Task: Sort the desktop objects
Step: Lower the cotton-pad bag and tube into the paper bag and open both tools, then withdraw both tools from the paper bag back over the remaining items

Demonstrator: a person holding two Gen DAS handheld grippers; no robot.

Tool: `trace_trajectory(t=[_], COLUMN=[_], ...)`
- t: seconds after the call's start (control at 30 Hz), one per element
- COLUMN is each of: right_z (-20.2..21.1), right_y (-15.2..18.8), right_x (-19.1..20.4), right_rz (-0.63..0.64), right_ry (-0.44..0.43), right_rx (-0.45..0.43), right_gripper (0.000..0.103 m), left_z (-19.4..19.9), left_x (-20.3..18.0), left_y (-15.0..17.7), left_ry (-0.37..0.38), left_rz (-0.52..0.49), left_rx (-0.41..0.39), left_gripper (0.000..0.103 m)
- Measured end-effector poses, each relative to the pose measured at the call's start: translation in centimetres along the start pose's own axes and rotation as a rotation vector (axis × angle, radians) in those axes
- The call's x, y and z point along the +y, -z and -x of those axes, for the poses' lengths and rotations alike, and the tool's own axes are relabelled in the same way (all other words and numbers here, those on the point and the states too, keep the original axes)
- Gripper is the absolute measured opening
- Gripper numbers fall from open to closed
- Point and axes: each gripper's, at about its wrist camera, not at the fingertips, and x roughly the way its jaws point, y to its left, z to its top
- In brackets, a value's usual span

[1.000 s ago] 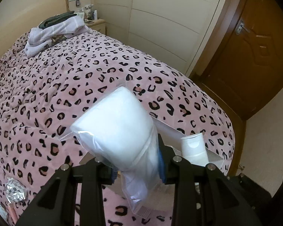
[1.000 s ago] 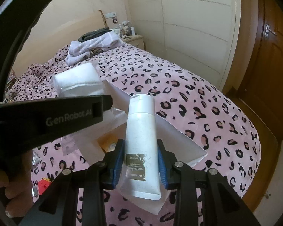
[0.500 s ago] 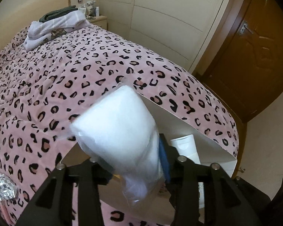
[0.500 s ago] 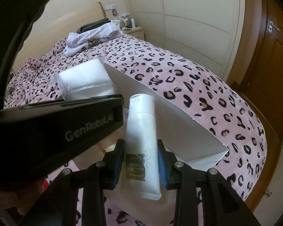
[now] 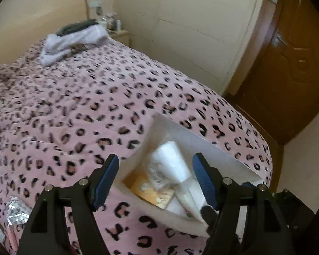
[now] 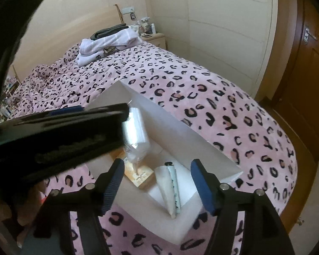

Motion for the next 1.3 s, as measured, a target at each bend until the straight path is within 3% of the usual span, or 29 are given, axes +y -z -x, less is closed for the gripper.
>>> trace_trajectory(t=[0.2, 0.37, 0.53, 0.7, 0.87, 1.1, 1.3], right_z=[2.3, 4.8, 7.0, 7.9, 7.8, 7.1, 7.0], right_y=[0.7, 1.7, 2.4, 3.9, 6.4, 10.6, 14.0], right_x=[-0.7, -1.2, -0.1, 2.7, 6.3, 12.9, 18.4], right_rz=[-0.086, -0.168, -0.164, -0.094, -0.021, 0.108, 0.195], right_ry=[-0.075, -0.113, -0.089, -0.078, -0.127, -0.19, -0.275], right_rx=[-0.011, -0.078, -0.114, -0.11, -0.094, -0.049, -0.005], right_gripper=[0.067, 0.067, 0.067, 0.07, 0.07, 0.07, 0.07], left_z=[5.0, 8.2, 11.3, 14.5, 17.5, 21.6, 24.5], left_x=[2.2, 4.2, 6.7, 10.1, 13.7, 19.0, 22.4], left_y=[0.8, 2.5, 6.0, 11.7, 17.9, 26.7, 32.5], left_ry=[-0.057, -0.089, -0.121, -0.168, -0.229, -0.404, -0.51], left_rz=[0.029, 0.051, 0.098, 0.18, 0.279, 0.413, 0.502], left_rx=[-0.101, -0.134, -0.153, -0.185, -0.186, -0.139, -0.106], left_gripper=[0.083, 0.084, 0.084, 0.084, 0.084, 0.084, 0.084])
